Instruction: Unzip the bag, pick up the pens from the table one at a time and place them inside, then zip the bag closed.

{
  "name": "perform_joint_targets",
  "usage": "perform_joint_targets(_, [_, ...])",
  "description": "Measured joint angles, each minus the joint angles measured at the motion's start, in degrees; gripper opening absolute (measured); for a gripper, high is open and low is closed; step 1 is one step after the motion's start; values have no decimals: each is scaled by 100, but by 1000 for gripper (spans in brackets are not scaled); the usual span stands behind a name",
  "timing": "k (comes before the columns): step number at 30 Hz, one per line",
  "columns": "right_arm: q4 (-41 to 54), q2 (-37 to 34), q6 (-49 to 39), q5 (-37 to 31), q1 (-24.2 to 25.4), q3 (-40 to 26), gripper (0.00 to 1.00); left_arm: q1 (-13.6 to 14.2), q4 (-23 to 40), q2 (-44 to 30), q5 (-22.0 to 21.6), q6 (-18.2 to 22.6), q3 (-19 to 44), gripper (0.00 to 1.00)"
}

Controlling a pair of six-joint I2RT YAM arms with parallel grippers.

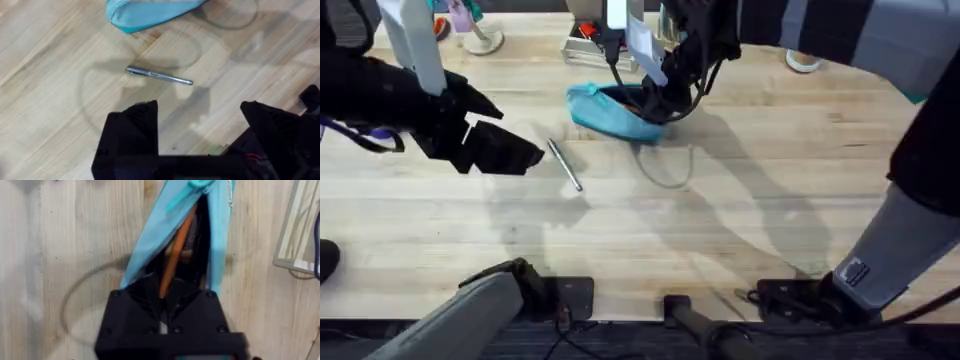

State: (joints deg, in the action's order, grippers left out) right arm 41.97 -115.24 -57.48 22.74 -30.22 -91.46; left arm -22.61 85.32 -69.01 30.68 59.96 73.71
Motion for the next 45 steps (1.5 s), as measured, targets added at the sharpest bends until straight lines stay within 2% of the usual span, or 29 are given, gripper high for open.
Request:
perform_joint_targets(1, [0,0,2,0,0,0,141,0,13,0,0,0,0,995])
perform_joint_targets(6, [-22,0,111,-10,2,-21,850,0,41,0,0,0,0,995])
perform_joint_targets(7, [-11,0,205,-15,2,-50,959,0,41,0,0,0,0,995])
perform_joint_targets(8, [13,2,350,-20,0,-97,988,0,41,0,0,0,-1,995])
perform_joint_targets(14, [473,255,946,-231,-4,-449,998,0,43,0,0,0,-2,995])
perform_joint_targets(19, [1328,883,1126,-782,-15,-887,997,0,196,0,0,-91,-6,995])
perform_joint_targets(23, [1810,1342,1207,-1152,-15,-1030,998,0,153,0,8,-721,-9,995])
perform_joint_targets(29, [2279,1800,1424,-1410,-15,-1038,998,0,-111,2,20,-1444,-14,996])
perform_joint_targets(34, [2391,2157,1946,-1816,-15,-1038,998,0,-555,0,-59,-2175,-130,995])
perform_joint_targets(37, [2448,2342,2149,-1961,-15,-1038,998,0,-762,-7,-96,-2753,-246,995])
perform_joint_targets(39, [2541,2453,2216,-2054,-15,-1038,998,0,-758,-48,-92,-3287,-251,995])
perform_joint_targets(43, [2724,2604,2301,-2270,-15,-1038,998,0,-490,-219,-90,-4619,-254,995])
perform_joint_targets(45, [2735,2646,2328,-2318,-15,-1038,998,0,-432,-299,-92,-5114,-254,996])
